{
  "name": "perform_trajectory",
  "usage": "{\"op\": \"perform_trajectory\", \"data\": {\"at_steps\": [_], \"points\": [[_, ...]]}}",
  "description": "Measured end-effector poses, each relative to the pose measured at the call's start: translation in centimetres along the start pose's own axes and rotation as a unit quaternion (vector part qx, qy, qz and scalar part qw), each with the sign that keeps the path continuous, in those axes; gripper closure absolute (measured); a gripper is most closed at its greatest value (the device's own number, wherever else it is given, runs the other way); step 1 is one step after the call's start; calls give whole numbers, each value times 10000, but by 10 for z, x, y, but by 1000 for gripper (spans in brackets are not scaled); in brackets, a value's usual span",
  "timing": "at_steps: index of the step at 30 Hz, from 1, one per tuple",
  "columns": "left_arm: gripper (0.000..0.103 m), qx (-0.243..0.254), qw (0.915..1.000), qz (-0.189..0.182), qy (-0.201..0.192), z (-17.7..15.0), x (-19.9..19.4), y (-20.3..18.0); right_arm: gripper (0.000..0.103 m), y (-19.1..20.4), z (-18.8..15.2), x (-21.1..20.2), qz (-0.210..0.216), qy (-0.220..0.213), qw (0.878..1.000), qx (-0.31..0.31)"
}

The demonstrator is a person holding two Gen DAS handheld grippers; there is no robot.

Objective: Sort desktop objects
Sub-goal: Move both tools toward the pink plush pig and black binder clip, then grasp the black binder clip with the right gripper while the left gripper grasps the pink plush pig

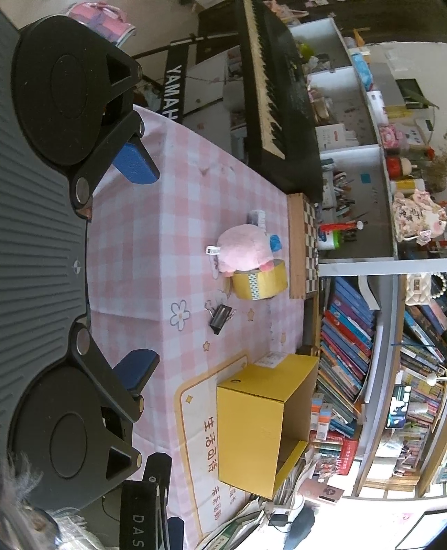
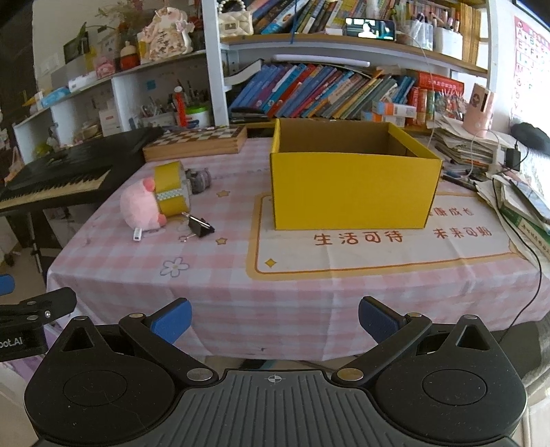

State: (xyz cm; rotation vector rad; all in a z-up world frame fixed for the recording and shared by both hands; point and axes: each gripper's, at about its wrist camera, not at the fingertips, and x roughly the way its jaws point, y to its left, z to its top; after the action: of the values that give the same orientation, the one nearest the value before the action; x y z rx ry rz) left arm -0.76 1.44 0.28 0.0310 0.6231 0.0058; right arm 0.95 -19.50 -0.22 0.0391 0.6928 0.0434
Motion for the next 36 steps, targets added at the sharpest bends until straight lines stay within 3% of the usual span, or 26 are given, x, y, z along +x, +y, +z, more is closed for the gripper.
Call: {"op": "perform_trajectory", "data": {"at_steps": [26,36], "points": [[0,-39,9999,67,74,11,17,12,0,32,21,16,300,-22,9978,-588],[0,-386,9991,120,78,15,31,27,0,44,33,37,839,43,9922,-916]]}}
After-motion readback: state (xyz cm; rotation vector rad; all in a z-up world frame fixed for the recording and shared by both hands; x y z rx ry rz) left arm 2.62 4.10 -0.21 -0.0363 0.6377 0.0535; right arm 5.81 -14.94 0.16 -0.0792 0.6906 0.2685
